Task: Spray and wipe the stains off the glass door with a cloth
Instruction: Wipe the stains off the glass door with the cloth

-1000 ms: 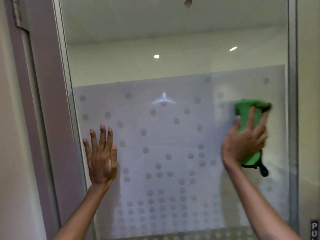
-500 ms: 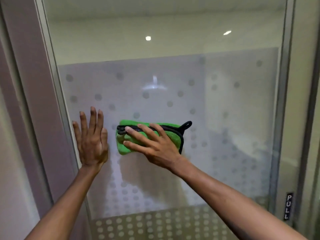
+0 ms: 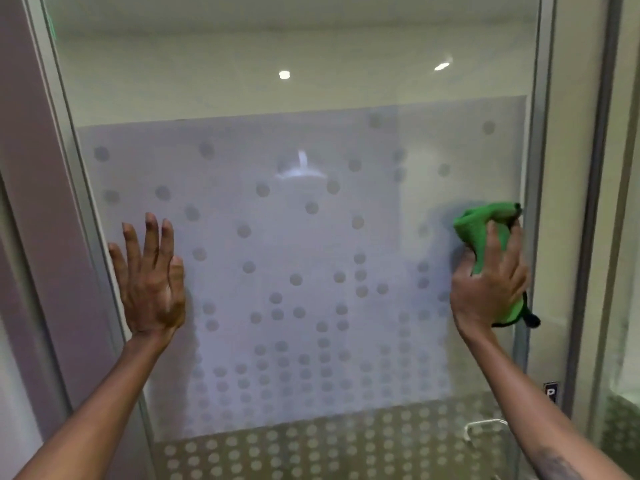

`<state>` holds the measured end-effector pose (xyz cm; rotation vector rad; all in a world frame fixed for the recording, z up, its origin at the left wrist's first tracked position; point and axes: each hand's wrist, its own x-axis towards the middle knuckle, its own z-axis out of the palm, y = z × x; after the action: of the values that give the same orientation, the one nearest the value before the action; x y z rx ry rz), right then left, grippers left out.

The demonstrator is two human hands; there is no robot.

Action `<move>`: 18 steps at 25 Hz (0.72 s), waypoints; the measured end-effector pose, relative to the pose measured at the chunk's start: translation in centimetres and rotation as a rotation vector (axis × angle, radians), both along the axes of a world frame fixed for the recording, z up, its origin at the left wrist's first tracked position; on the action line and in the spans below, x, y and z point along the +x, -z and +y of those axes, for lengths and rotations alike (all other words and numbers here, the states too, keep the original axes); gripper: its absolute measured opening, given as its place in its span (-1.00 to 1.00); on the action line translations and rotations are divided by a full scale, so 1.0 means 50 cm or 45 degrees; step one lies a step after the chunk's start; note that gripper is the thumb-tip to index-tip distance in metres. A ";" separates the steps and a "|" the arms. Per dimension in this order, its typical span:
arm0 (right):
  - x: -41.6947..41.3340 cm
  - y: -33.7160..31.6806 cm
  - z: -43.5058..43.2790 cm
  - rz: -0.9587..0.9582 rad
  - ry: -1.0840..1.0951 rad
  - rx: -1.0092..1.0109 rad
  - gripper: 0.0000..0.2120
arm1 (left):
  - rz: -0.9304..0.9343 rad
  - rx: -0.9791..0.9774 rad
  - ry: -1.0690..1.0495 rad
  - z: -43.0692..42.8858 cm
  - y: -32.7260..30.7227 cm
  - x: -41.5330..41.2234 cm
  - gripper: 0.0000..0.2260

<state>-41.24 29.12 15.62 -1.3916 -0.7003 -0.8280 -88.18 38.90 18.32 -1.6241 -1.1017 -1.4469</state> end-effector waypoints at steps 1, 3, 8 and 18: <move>-0.029 0.000 0.007 0.226 -0.034 0.047 -0.51 | -0.005 0.001 0.000 -0.001 0.000 0.002 -0.51; -0.110 -0.006 0.025 0.476 -0.073 0.125 -0.54 | -0.017 -0.013 0.008 -0.002 -0.003 0.006 -0.51; -0.379 0.031 0.067 0.120 -0.121 0.068 -0.57 | -0.019 -0.022 0.018 -0.006 -0.004 0.007 -0.51; -0.508 0.201 0.095 -1.614 -0.571 -0.433 -0.45 | 0.034 0.049 0.043 0.011 0.002 -0.014 -0.52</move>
<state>-66.62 33.87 5.56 -0.7817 -2.1071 -1.2147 -88.90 39.43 18.23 -1.6373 -1.0304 -1.4552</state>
